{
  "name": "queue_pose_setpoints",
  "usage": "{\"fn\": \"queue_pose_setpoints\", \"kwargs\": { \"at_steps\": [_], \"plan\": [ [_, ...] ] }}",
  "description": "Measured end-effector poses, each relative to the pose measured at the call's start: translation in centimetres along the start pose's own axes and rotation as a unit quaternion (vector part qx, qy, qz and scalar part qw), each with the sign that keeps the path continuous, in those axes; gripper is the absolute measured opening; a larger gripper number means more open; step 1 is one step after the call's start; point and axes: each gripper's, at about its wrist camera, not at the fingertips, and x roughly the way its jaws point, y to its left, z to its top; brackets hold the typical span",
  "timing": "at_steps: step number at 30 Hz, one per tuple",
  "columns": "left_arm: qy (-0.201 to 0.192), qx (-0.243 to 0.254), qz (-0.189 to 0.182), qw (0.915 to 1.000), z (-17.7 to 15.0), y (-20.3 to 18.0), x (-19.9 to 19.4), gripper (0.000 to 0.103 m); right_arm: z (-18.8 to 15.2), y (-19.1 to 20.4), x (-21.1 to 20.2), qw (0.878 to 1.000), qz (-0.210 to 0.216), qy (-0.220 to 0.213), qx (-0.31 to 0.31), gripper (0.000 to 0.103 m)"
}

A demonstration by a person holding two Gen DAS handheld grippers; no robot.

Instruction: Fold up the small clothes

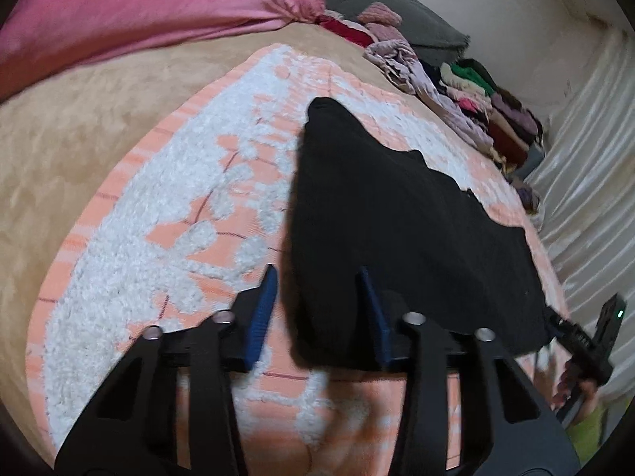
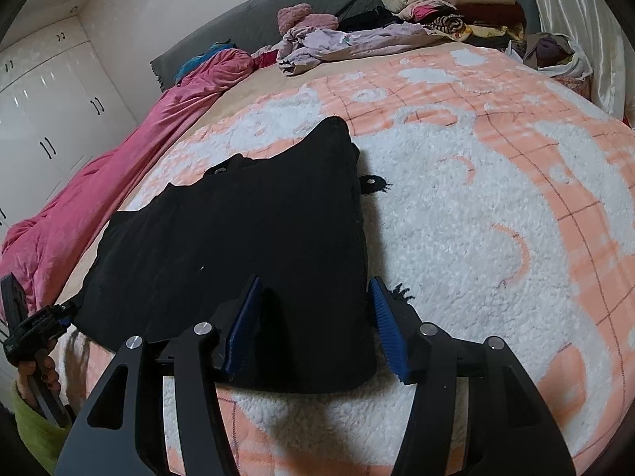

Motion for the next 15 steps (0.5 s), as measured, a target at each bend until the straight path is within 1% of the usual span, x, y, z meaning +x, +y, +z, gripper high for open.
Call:
{"fn": "queue_pose_setpoints", "kwargs": {
  "at_steps": [2,4,5,7,8,9,11,13,15],
  "plan": [
    [0.0,0.012,0.006,0.9999,-0.1,-0.5,0.1,0.02,0.0,-0.1,0.0,1.0,-0.002,0.0,0.002,0.054],
    [0.0,0.017,0.007,0.9998,-0.2,-0.6,0.2,0.014,0.1,-0.3,0.1,1.0,0.0,0.0,0.007,0.049],
    [0.0,0.018,0.006,0.9998,-0.2,-0.7,0.2,0.013,0.2,-0.3,0.3,1.0,0.007,0.001,0.006,0.042],
    [-0.007,0.021,0.006,0.9997,-0.2,-0.7,-0.2,0.011,0.3,-0.1,0.3,1.0,0.009,0.0,-0.002,0.032],
    [-0.009,0.021,0.005,0.9997,-0.2,-0.8,-0.3,0.01,0.3,0.0,0.3,1.0,0.008,-0.001,-0.006,0.02],
    [-0.014,0.022,0.002,0.9997,-0.3,-0.8,-0.6,0.01,0.4,0.0,0.1,1.0,0.007,-0.005,-0.008,0.015],
    [-0.02,0.021,-0.006,0.9996,-0.4,-0.8,-1.3,0.01,0.7,-0.2,-0.5,1.0,0.012,-0.014,-0.001,0.01],
    [-0.024,0.02,-0.012,0.9994,-0.6,-0.7,-1.9,0.01,0.8,-0.3,-1.4,1.0,0.013,-0.019,-0.006,0.009],
    [-0.015,0.021,-0.007,0.9996,-1.0,-0.6,-2.0,0.01,0.6,-0.4,-1.6,1.0,0.005,-0.016,-0.016,0.009]
  ]
}}
